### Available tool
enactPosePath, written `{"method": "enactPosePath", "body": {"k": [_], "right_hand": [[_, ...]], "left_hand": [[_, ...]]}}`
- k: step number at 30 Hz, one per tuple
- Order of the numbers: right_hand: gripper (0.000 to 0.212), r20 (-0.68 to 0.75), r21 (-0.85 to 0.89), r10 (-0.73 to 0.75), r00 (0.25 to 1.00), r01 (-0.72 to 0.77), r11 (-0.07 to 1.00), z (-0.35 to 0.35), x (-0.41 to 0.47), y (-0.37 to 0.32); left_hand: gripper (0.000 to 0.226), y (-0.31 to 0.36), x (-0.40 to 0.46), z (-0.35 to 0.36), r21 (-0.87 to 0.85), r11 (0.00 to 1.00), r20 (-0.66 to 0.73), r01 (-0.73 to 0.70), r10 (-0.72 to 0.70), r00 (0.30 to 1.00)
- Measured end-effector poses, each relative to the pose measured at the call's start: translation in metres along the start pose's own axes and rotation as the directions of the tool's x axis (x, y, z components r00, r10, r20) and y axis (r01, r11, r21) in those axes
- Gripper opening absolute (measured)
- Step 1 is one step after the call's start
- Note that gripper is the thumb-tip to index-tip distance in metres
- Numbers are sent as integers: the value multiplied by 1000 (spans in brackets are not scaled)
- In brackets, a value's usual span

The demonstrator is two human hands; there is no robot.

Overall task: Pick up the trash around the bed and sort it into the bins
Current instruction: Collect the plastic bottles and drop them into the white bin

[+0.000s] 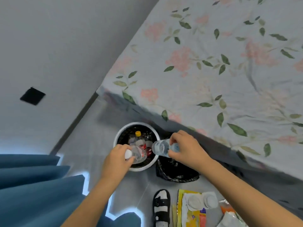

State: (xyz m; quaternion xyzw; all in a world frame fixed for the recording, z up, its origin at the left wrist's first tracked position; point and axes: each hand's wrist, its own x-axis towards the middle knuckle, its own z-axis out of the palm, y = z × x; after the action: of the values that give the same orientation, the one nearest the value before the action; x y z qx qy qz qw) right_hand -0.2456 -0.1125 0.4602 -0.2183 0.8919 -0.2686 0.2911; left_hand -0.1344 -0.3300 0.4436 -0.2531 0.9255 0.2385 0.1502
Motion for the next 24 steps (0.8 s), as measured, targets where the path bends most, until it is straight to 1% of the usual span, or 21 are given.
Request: {"method": "enactPosePath", "body": {"k": [3,6,9,14,19,21,24], "right_hand": [[20,81,-49,-29,996,33,998,45,41,-4],[23,135,-104,-14,991,28,994,84,69,-2],[24,199,-159,18,980,15,987,116,88,-1],[24,270,-188,45,962,7,982,159,112,1],[19,272,-181,14,962,36,983,192,128,13],[18,284,-180,27,959,25,983,204,131,18],[26,375,-247,86,923,10,969,217,125,29]], "left_hand": [[28,-40,20,24,-4,997,12,77,-77,997],[28,-69,37,51,10,994,40,112,-112,993],[28,-89,48,73,28,995,57,100,-101,993],[30,-109,66,99,115,989,141,98,-114,984],[33,-120,95,118,199,980,154,23,-55,986],[34,-126,103,125,277,961,219,8,-71,973],[45,-133,108,129,379,925,333,25,-162,929]]}}
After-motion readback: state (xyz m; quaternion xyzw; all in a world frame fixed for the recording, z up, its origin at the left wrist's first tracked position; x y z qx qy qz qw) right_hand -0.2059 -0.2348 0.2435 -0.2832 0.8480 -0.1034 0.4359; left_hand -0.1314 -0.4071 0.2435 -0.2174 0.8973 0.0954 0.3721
